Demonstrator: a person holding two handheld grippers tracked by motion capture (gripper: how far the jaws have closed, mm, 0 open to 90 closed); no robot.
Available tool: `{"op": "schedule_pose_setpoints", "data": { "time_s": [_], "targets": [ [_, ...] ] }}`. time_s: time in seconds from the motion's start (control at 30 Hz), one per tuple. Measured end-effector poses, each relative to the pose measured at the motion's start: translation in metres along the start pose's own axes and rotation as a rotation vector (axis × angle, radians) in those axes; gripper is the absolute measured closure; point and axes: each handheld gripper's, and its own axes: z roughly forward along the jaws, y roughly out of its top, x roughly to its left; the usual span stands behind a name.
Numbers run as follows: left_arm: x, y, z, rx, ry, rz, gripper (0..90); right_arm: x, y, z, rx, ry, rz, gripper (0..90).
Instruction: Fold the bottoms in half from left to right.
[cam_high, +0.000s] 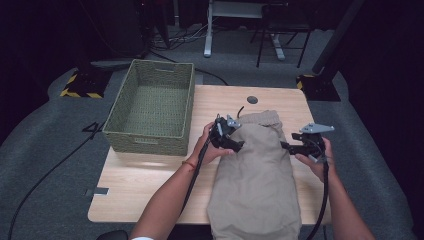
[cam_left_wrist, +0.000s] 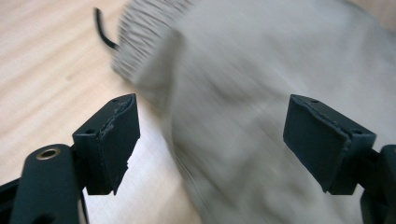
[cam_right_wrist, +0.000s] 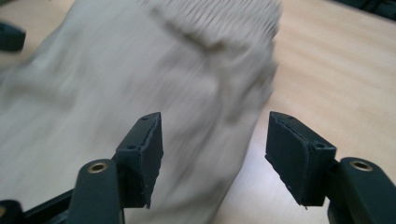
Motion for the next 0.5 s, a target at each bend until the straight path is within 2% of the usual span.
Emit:
{"op": "schedule_pose_setpoints", "data": {
  "time_s": [0.1, 0.13, 0.17, 0.23, 0.27, 0.3, 0.37, 0.5],
  "targets": [
    [0.009, 0.007, 0.009, 0.002, 0.033, -0.035, 18.7, -0.011, 0.011, 0.014, -0.004, 0.004, 0.053, 35.5],
    [0.011, 0.008, 0.013, 0.009, 0.039, -0.053, 18.9, -0.014, 0.015, 0.02, 0.004, -0.004, 0.06, 34.9],
    [0.013, 0.01, 0.017, 0.022, 0.048, -0.056, 18.9, -0.016, 0.017, 0.025, 0.003, -0.018, 0.054, 35.0],
    [0.015, 0.011, 0.025, 0.048, 0.083, -0.056, 20.2, -0.018, 0.02, 0.035, 0.028, -0.017, 0.063, 33.4],
    [0.016, 0.011, 0.029, 0.058, 0.078, -0.064, 20.8, -0.019, 0.021, 0.039, 0.043, -0.027, 0.063, 33.4],
    [0.017, 0.01, 0.033, 0.07, 0.08, -0.061, 20.7, -0.019, 0.021, 0.043, 0.059, -0.039, 0.067, 33.3],
    [0.016, 0.01, 0.04, 0.098, 0.096, -0.051, 20.3, -0.021, 0.02, 0.052, 0.083, -0.034, 0.078, 33.0],
    [0.013, 0.006, 0.051, 0.151, 0.099, -0.034, 20.0, -0.021, 0.018, 0.066, 0.126, -0.037, 0.081, 32.9]
  ]
}}
